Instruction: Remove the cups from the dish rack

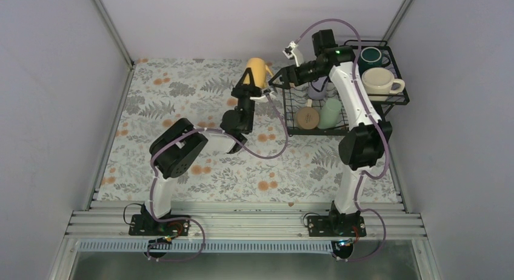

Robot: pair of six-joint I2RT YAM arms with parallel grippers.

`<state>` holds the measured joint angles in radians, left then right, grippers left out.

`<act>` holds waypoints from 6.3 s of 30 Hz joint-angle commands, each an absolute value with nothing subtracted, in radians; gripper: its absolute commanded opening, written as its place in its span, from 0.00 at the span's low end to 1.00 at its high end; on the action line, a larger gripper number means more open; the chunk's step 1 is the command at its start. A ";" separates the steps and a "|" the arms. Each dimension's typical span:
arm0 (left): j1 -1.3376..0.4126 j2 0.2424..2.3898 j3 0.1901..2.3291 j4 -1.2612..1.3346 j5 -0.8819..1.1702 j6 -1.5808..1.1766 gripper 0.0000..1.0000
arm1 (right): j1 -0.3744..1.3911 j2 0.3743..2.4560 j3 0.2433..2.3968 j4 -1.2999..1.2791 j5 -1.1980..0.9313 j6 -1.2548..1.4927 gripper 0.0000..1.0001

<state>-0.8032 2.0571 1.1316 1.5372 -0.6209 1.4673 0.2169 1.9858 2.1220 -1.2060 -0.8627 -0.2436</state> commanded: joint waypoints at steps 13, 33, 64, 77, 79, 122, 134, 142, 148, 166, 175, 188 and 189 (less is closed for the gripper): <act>-0.568 1.740 1.103 1.526 -0.656 1.428 0.02 | 0.120 1.698 2.066 -0.954 -0.572 -0.186 1.00; 0.049 1.939 2.267 -0.803 -0.174 0.731 0.02 | 0.120 1.727 2.052 -1.122 -0.516 -0.293 1.00; 0.150 2.522 2.496 -1.336 -0.065 0.959 0.02 | 0.120 1.597 1.783 -1.036 -0.519 -0.313 1.00; 0.147 2.546 2.489 -1.283 -0.120 0.918 0.45 | 0.120 1.597 1.753 -1.020 -0.505 -0.309 1.00; 0.146 2.535 2.508 -1.285 -0.124 0.908 0.61 | 0.120 1.592 1.737 -1.014 -0.485 -0.309 1.00; -0.206 1.585 1.683 -0.476 -0.304 0.242 1.00 | 0.169 1.967 1.826 -0.984 -0.040 -0.089 0.52; -0.206 1.549 1.607 -0.477 -0.294 0.235 1.00 | 0.169 2.048 1.853 -0.985 0.046 -0.089 0.52; -0.206 1.516 1.540 -0.459 -0.295 0.230 1.00 | 0.169 2.084 1.852 -0.991 0.046 -0.094 0.48; -0.206 1.502 1.518 -0.450 -0.300 0.234 1.00 | 0.169 2.091 1.849 -1.008 0.001 -0.099 0.31; -0.206 1.471 1.497 -0.459 -0.130 0.182 1.00 | 0.172 2.038 1.976 -1.082 -0.185 -0.152 0.04; -0.214 1.468 1.481 -0.381 0.540 0.132 1.00 | 0.172 1.922 2.169 -1.122 -0.462 -0.177 0.03; -0.332 1.732 1.681 -0.490 1.007 0.125 1.00 | 0.204 1.826 2.256 -1.095 -0.842 -0.163 0.03; -0.354 1.748 1.700 -0.506 0.998 0.138 1.00 | 0.204 1.821 2.260 -1.083 -0.842 -0.160 0.03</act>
<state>-0.2829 1.6939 1.6302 -0.4545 0.8829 0.1150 0.1967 1.8606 2.2204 -1.1374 -0.7231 -0.1680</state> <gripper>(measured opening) 0.998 0.148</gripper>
